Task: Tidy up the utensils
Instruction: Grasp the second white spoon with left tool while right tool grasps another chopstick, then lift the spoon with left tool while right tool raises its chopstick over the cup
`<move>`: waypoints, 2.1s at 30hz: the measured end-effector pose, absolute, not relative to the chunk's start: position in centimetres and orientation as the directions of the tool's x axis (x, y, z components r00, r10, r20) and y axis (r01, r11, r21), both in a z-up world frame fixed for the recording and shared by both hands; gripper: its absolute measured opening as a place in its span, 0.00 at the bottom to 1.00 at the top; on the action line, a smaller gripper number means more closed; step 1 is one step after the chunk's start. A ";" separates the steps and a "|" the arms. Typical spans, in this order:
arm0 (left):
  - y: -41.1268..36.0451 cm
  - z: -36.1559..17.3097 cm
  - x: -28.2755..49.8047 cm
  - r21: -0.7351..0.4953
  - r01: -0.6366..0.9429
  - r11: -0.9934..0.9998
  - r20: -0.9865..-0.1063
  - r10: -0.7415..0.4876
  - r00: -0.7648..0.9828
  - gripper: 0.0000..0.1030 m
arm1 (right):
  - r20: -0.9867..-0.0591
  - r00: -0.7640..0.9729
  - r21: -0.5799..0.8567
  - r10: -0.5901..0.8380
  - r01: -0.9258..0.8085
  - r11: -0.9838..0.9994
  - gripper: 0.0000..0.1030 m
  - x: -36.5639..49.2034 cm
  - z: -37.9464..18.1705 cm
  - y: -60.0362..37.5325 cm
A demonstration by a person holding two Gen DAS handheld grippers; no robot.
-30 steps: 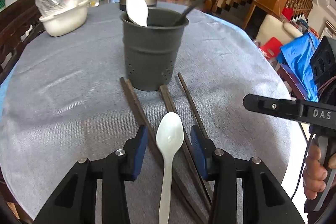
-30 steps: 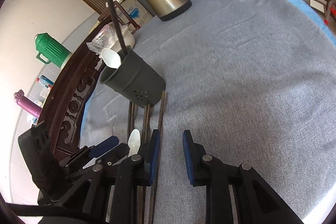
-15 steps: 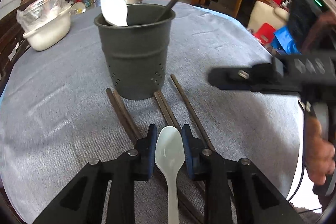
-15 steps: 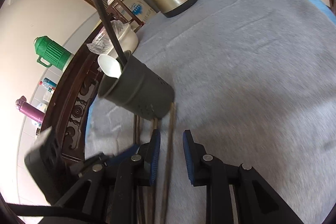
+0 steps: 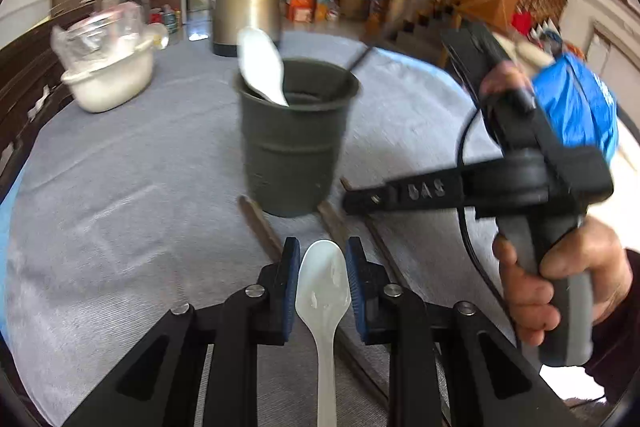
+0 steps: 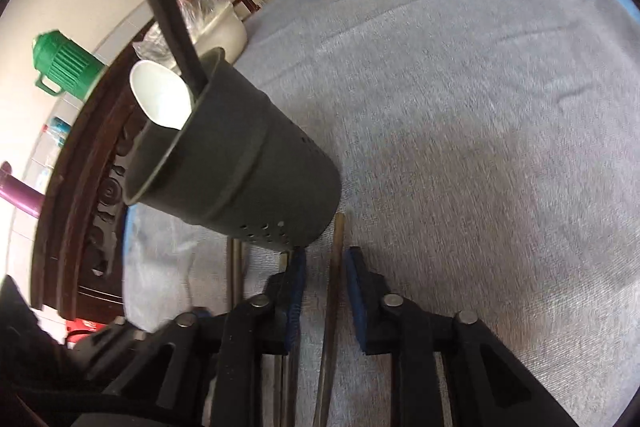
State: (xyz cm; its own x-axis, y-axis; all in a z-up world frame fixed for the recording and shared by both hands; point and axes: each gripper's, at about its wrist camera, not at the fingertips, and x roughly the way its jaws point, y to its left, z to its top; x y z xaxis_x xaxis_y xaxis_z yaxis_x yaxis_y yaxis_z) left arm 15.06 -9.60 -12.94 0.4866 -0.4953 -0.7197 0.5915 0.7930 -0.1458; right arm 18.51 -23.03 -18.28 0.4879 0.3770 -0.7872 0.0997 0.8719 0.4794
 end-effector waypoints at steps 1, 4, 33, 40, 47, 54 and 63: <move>-8.9 -12.6 15.1 -0.157 0.573 0.804 -0.710 -0.495 0.501 0.24 | -0.795 0.485 0.465 0.365 0.100 0.879 0.06 18.5 -18.3 -23.0; -7.2 -11.9 15.4 -0.207 0.513 0.833 -0.680 -0.499 0.537 0.24 | -0.777 0.518 0.471 0.358 0.101 0.877 0.06 17.8 -17.8 -23.2; -1.9 -6.2 12.4 -0.302 0.309 0.902 -0.527 -0.428 0.734 0.21 | -0.419 0.849 0.533 0.322 -0.057 0.844 0.06 5.7 -6.1 -24.7; -2.4 -4.7 11.6 -0.293 0.328 0.898 -0.501 -0.436 0.747 0.21 | -0.355 0.883 0.535 0.305 -0.075 0.841 0.06 4.6 -3.9 -25.0; -2.6 -2.9 10.8 -0.292 0.351 0.889 -0.465 -0.453 0.760 0.21 | -0.324 0.900 0.535 0.291 -0.080 0.841 0.06 4.0 -2.8 -25.2; -2.5 -1.7 10.3 -0.300 0.361 0.883 -0.438 -0.464 0.770 0.21 | -0.288 0.920 0.530 0.267 -0.080 0.844 0.06 3.3 -1.4 -25.5; -2.2 -1.0 10.0 -0.306 0.363 0.880 -0.419 -0.467 0.779 0.21 | -0.236 0.942 0.526 0.236 -0.080 0.847 0.06 2.1 0.9 -26.0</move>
